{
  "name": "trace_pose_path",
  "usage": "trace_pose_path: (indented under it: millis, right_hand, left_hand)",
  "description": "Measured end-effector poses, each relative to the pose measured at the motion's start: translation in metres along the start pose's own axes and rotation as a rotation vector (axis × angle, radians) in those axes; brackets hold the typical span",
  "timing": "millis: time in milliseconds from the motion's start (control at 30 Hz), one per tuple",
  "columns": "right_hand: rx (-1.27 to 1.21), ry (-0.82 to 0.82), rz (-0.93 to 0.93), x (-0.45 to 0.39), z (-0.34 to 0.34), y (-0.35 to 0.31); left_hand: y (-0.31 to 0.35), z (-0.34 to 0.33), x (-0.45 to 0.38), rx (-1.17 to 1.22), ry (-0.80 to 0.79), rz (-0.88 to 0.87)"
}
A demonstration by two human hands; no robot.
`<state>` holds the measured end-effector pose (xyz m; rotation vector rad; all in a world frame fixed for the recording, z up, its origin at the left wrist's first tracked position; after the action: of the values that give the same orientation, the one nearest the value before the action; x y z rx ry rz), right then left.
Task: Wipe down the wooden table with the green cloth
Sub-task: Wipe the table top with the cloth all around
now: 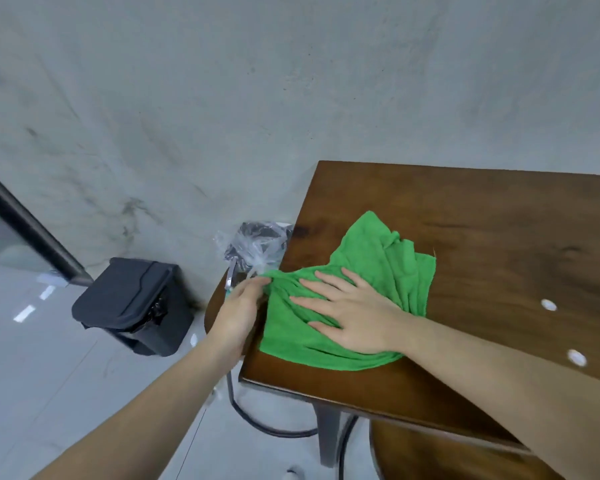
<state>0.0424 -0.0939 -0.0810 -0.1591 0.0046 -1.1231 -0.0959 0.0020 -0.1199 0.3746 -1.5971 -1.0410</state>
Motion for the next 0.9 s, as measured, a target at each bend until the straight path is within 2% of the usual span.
trace_pose_path:
  millis: [100, 267, 433, 533, 700, 800, 900]
  right_hand:
    - [0.014, 0.025, -0.007, 0.028, -0.001, 0.003]
    - [0.022, 0.023, -0.232, 0.040, -0.001, 0.032]
    - [-0.032, -0.033, -0.537, 0.011, -0.004, 0.052]
    - [-0.052, -0.023, -0.630, -0.008, -0.006, 0.033]
    - [0.000, 0.048, -0.490, -0.025, -0.011, -0.052]
    - [0.061, 0.077, -0.350, -0.013, -0.014, -0.093]
    - [0.130, 0.082, -0.254, 0.011, -0.017, -0.105]
  left_hand:
    - [-0.009, 0.008, 0.021, -0.109, 0.064, -0.071]
    - [-0.016, 0.007, 0.049, -0.282, 0.054, -0.138]
    - [-0.022, 0.023, 0.052, -0.263, 0.021, -0.129]
    - [-0.030, 0.032, 0.048, -0.217, -0.043, -0.088]
    - [-0.030, 0.042, 0.046, -0.192, -0.083, -0.085]
    - [-0.025, 0.036, 0.053, -0.260, -0.107, -0.124]
    - [-0.021, 0.020, 0.062, -0.400, -0.159, -0.174]
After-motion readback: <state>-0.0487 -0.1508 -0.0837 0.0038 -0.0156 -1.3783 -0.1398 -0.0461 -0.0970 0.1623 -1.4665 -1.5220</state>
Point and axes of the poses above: each hand's wrist, its own x-axis away from the middle knuckle, its own z-axis out of the back of the hand, y = z × x, the point moved 10 cm from there along -x, towards the middle knuckle, and after that the axes turned 15 degrees about z, right-handed, at the moved point
